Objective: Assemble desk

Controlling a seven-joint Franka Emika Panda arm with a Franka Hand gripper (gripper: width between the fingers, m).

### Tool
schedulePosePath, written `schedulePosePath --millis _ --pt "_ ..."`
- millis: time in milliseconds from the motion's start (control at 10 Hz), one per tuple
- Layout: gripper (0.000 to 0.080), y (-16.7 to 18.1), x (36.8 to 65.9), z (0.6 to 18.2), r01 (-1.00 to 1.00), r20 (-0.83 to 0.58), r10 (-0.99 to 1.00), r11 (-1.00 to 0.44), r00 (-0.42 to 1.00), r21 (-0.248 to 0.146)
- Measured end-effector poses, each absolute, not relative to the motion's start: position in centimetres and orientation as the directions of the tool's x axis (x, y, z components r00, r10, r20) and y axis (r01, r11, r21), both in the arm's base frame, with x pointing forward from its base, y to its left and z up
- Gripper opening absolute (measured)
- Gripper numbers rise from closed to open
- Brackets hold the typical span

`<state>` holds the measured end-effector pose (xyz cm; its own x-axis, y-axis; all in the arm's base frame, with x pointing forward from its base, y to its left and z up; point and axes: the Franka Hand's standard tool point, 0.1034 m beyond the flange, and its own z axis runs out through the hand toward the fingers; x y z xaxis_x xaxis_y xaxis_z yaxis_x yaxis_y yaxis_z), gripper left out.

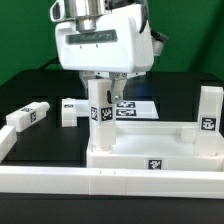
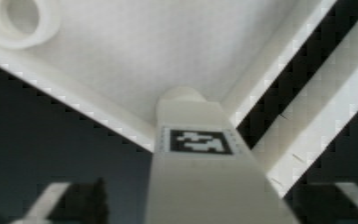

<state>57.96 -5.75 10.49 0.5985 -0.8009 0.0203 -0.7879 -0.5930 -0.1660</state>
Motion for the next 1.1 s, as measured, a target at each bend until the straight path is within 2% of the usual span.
schedulePosePath --millis 100,300,700,1100 --pt "0.0618 -5.7 58.0 10.5 -0.770 0.028 -0.783 -0.616 0.621 -0.166" --pt "0.0643 -5.7 58.1 10.5 -0.604 0.068 -0.618 -0.782 0.783 -0.152" --pt "0.0649 -4.6 58.3 10.7 -0.270 0.123 -0.281 -0.958 0.952 -0.100" --pt "0.0649 -5.3 58.2 10.7 0.027 0.138 0.019 -0.998 0.990 -0.061"
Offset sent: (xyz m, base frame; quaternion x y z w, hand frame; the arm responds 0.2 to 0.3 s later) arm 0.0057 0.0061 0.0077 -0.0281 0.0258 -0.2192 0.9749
